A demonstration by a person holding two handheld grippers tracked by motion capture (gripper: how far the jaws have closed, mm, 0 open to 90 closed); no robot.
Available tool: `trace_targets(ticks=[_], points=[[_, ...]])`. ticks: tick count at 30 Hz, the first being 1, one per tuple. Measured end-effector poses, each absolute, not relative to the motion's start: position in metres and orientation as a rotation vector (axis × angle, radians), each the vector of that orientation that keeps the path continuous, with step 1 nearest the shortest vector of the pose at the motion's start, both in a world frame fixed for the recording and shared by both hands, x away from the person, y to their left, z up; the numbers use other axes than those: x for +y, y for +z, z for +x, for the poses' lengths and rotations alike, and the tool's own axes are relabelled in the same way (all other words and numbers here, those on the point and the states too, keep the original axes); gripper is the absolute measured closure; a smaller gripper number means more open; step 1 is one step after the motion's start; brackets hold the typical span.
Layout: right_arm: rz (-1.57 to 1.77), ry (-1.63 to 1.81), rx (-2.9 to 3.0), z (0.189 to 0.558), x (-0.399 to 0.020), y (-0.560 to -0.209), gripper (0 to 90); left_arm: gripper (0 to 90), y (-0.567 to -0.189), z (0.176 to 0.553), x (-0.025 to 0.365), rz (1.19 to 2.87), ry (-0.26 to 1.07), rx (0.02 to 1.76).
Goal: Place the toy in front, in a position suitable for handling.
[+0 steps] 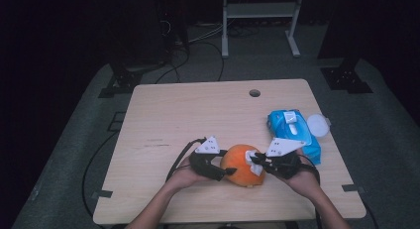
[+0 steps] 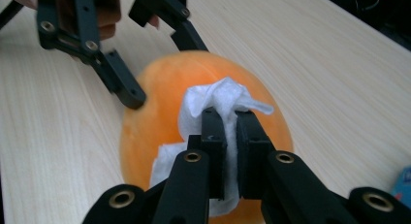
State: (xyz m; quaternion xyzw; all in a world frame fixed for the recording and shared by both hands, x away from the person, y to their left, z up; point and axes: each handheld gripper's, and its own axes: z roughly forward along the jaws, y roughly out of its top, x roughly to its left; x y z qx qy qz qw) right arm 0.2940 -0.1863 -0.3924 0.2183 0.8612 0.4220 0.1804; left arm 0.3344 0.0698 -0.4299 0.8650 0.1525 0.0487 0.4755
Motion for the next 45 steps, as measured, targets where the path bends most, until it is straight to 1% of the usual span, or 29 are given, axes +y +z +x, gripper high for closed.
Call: trace_targets(ticks=[1, 3, 6, 7, 10, 11, 12, 13, 14, 17, 18, 19, 20, 23, 24, 27, 31, 33, 37, 38, 39, 40, 43, 45], points=[[0.604, 1.197, 2.431, 0.293, -0.183, -0.391, 83.3, 33.2, -0.425, 0.33, 0.065, 2.126, 0.154, 0.363], [0.576, 1.225, 2.433, 0.29, -0.177, -0.387, 83.3, 33.2, -0.421, 0.325, 0.061, 2.134, 0.178, 0.338], [0.556, 1.223, 2.442, 0.288, -0.175, -0.385, 83.3, 31.9, -0.421, 0.324, 0.061, 2.138, 0.18, 0.32], [0.555, 1.217, 2.444, 0.289, -0.176, -0.385, 83.3, 29.8, -0.423, 0.326, 0.062, 2.129, 0.154, 0.323], [0.587, 1.226, 2.452, 0.292, -0.183, -0.389, 83.3, 18.8, -0.429, 0.333, 0.066, 2.099, 0.092, 0.383], [0.605, 1.233, 2.457, 0.294, -0.187, -0.391, 83.3, 11.8, -0.434, 0.34, 0.066, 2.127, 0.023, 0.44], [0.605, 1.233, 2.457, 0.294, -0.187, -0.391, 83.3, 12.3, -0.434, 0.34, 0.066, 2.127, 0.023, 0.44], [0.607, 1.23, 2.458, 0.296, -0.189, -0.391, 83.2, 14.8, -0.438, 0.342, 0.065, 2.131, -0.013, 0.451], [0.607, 1.23, 2.458, 0.296, -0.189, -0.391, 83.2, 14.8, -0.438, 0.341, 0.066, 2.127, -0.004, 0.444], [0.615, 1.21, 2.444, 0.296, -0.189, -0.389, 83.3, 31.3, -0.432, 0.335, 0.064, 2.109, 0.076, 0.422], [0.615, 1.21, 2.444, 0.296, -0.189, -0.389, 83.3, 31.3, -0.43, 0.333, 0.062, 2.103, 0.088, 0.424], [0.605, 1.203, 2.426, 0.293, -0.186, -0.385, 83.4, 33.2, -0.425, 0.328, 0.057, 2.107, 0.132, 0.406], [0.605, 1.203, 2.426, 0.293, -0.186, -0.385, 83.4, 33.2, -0.425, 0.328, 0.057, 2.107, 0.132, 0.406], [0.566, 1.277, 2.432, 0.286, -0.177, -0.381, 83.4, 33.2, -0.418, 0.318, 0.048, 2.132, 0.202, 0.346], [0.516, 1.289, 2.456, 0.282, -0.166, -0.382, 83.3, 33.1, -0.417, 0.313, 0.044, 2.154, 0.243, 0.319], [0.476, 1.247, 2.455, 0.281, -0.16, -0.381, 83.4, 33.2, -0.418, 0.314, 0.046, 2.157, 0.243, 0.325], [0.528, 1.214, 2.433, 0.285, -0.173, -0.38, 83.3, 32.9, -0.425, 0.32, 0.052, 2.148, 0.211, 0.347], [0.588, 1.195, 2.418, 0.291, -0.19, -0.381, 83.4, 30.0, -0.427, 0.323, 0.054, 2.149, 0.196, 0.366], [0.628, 1.193, 2.407, 0.295, -0.2, -0.381, 83.4, 27.6, -0.425, 0.322, 0.052, 2.141, 0.188, 0.378], [0.618, 1.187, 2.408, 0.293, -0.196, -0.381, 83.3, 28.8, -0.424, 0.322, 0.051, 2.145, 0.197, 0.375], [0.606, 1.187, 2.409, 0.291, -0.191, -0.38, 83.3, 29.9, -0.422, 0.317, 0.047, 2.149, 0.236, 0.361], [0.606, 1.187, 2.409, 0.291, -0.191, -0.38, 83.3, 30.5, -0.422, 0.317, 0.047, 2.149, 0.236, 0.361], [0.529, 1.22, 2.433, 0.286, -0.169, -0.378, 83.3, 31.2, -0.419, 0.31, 0.042, 2.164, 0.291, 0.311], [0.513, 1.23, 2.44, 0.285, -0.162, -0.378, 83.3, 31.4, -0.419, 0.309, 0.042, 2.168, 0.3, 0.3]])
